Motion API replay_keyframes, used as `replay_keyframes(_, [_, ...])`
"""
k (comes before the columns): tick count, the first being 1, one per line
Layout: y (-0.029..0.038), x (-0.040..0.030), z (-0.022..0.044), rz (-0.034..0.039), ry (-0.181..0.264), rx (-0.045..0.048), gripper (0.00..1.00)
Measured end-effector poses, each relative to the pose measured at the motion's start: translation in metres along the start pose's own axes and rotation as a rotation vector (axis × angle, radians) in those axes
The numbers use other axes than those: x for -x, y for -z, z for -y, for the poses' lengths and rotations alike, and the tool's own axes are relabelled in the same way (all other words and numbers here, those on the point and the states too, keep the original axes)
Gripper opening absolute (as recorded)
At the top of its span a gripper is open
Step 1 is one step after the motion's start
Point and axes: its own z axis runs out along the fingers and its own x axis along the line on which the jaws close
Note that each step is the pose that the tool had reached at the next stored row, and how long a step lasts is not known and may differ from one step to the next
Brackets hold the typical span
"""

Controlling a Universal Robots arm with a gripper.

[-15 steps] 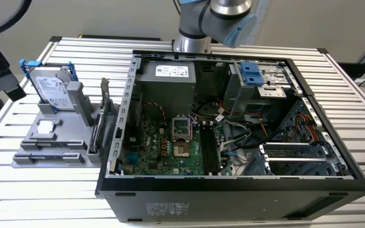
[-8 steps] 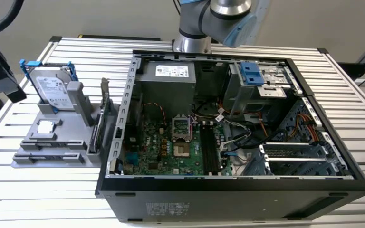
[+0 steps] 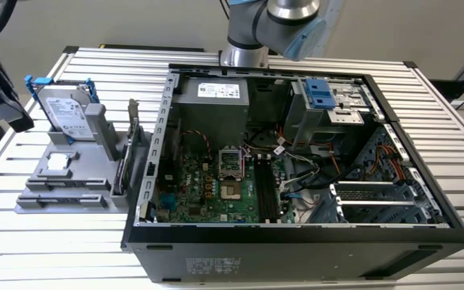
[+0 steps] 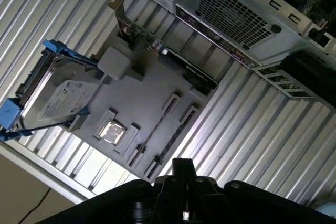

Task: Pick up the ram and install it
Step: 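Pick up the ram and move it above insertion slot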

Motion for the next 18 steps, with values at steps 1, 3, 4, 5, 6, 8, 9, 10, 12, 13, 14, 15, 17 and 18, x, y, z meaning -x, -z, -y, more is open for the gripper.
replay_keyframes(1, [-0.0001,0.0000,0.0001,0.0003,-0.011,0.0000,0.00])
replay_keyframes(3, [-0.0002,-0.0001,0.0002,0.0009,-0.033,0.0001,0.00])
replay_keyframes(4, [-0.0003,-0.0002,0.0002,0.0013,-0.044,0.0001,0.00])
replay_keyframes(5, [-0.0003,-0.0002,0.0003,0.0016,-0.056,0.0002,0.00])
replay_keyframes(6, [-0.0003,-0.0003,0.0005,0.0019,-0.067,0.0002,0.00])
replay_keyframes(8, [-0.0002,-0.0005,0.0008,0.0026,-0.089,0.0000,0.00])
replay_keyframes(9, [-0.0002,-0.0005,0.0008,0.0030,-0.101,-0.0001,0.00])
replay_keyframes(10, [-0.0002,-0.0005,0.0009,0.0034,-0.114,-0.0001,0.00])
replay_keyframes(12, [-0.0002,-0.0006,0.0009,0.0042,-0.141,-0.0002,0.00])
replay_keyframes(13, [-0.0002,-0.0006,0.0009,0.0046,-0.157,-0.0003,0.00])
replay_keyframes(14, [-0.0003,-0.0006,0.0009,0.0050,-0.171,-0.0002,0.00])
replay_keyframes(15, [-0.0003,-0.0006,0.0009,0.0055,-0.185,-0.0001,0.00])
replay_keyframes(17, [-0.0003,-0.0006,0.0009,0.0064,-0.215,-0.0002,0.00])
replay_keyframes(18, [-0.0003,-0.0006,0.0009,0.0068,-0.229,-0.0003,0.00])
